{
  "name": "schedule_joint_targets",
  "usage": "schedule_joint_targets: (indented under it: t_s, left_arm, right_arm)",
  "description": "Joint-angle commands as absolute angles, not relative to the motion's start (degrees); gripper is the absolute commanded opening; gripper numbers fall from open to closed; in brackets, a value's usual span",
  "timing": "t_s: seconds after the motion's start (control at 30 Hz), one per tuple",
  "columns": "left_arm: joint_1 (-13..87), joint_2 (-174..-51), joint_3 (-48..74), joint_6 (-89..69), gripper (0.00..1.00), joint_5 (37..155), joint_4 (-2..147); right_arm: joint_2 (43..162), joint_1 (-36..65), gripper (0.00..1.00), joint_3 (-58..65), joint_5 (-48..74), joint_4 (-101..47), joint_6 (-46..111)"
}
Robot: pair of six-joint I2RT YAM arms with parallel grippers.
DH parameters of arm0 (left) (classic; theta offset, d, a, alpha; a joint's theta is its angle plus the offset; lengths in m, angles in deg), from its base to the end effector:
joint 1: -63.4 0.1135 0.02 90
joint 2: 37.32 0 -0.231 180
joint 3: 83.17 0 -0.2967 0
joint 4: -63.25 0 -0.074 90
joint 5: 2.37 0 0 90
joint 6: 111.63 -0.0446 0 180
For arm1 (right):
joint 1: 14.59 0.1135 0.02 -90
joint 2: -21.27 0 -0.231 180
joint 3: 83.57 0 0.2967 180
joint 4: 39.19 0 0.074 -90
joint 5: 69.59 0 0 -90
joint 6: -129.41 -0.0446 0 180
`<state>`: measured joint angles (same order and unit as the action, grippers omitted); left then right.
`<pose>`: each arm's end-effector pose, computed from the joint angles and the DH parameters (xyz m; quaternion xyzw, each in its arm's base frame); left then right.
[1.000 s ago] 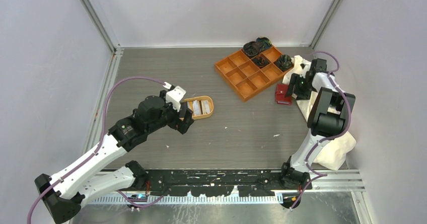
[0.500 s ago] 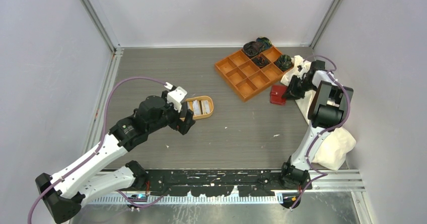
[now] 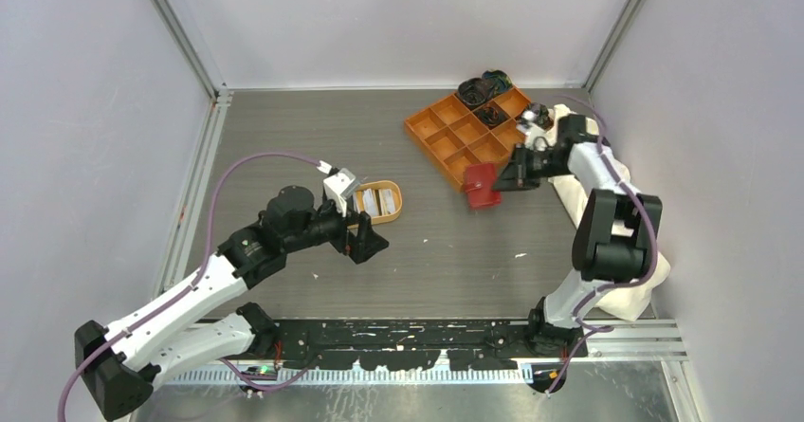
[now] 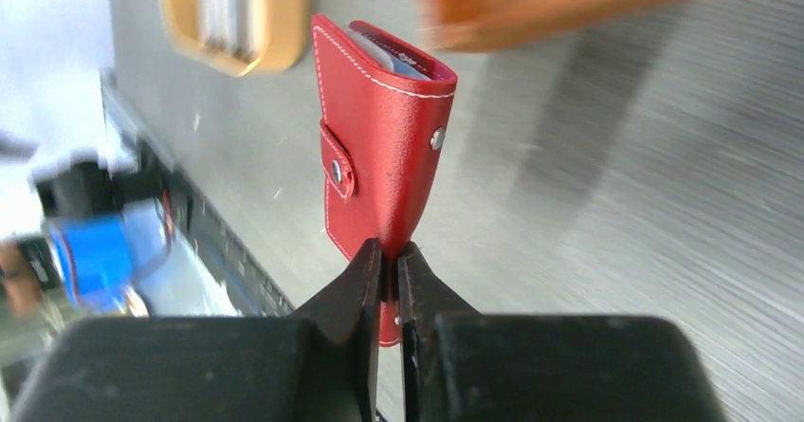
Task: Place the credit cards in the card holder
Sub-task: Pick up the card holder from the center of the board, then open the card holder at the center of the board.
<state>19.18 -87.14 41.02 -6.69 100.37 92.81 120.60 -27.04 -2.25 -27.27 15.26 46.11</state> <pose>0.1893 -0.1980 0.2740 0.2689 0.7891 -0.3495 0.4276 0.3693 -0.0478 0.1505 -0.0162 0.9059 0.3707 0.2040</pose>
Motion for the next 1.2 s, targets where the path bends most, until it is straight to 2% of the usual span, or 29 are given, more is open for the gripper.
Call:
schedule_joint_targets:
  t_s: [0.0,0.13,0.23,0.33,0.4,0.5,0.63,0.83,1.0,1.17]
  left_arm:
    - [19.46,-86.49,47.08,7.89,0.94,108.7,74.89]
    - [19.46,-81.57,53.91,7.3,0.94,105.82,67.93]
    - [19.43,-75.51,61.68,4.2,0.96,106.07,59.89]
    - [19.18,-73.21,71.49,4.83,0.96,111.3,43.16]
    - [18.76,-74.88,72.76,6.53,0.97,113.14,38.62]
    - [17.9,-80.94,69.12,7.52,0.95,116.81,40.0]
    - [14.94,-91.89,66.9,10.2,0.9,117.49,34.5]
    - [7.83,-105.52,64.31,8.17,0.88,112.53,27.99]
    - [6.9,-111.96,63.28,9.23,0.75,111.19,23.93]
    - [6.46,-115.76,62.42,8.25,0.69,107.47,24.02]
  right_arm:
    - [111.4,-15.58,0.05,-0.91,-38.01,31.27,70.51]
    - [107.13,-2.06,0.06,-0.7,-36.4,45.59,96.08]
    - [105.41,6.04,0.04,-3.02,-31.79,46.98,105.41]
    - [104.38,13.47,0.02,-6.34,-25.74,46.25,114.71]
    - [103.78,16.35,0.02,-7.84,-22.92,44.25,115.61]
    - [101.91,21.03,0.02,-9.75,-18.5,38.64,113.04]
    - [99.01,24.47,0.02,-12.25,-13.51,31.45,108.84]
    - [96.78,26.09,0.02,-13.85,-11.75,27.41,106.54]
    - [96.1,27.03,0.02,-14.14,-10.55,27.16,106.63]
    - [96.32,28.71,0.02,-14.12,-9.21,27.34,106.74]
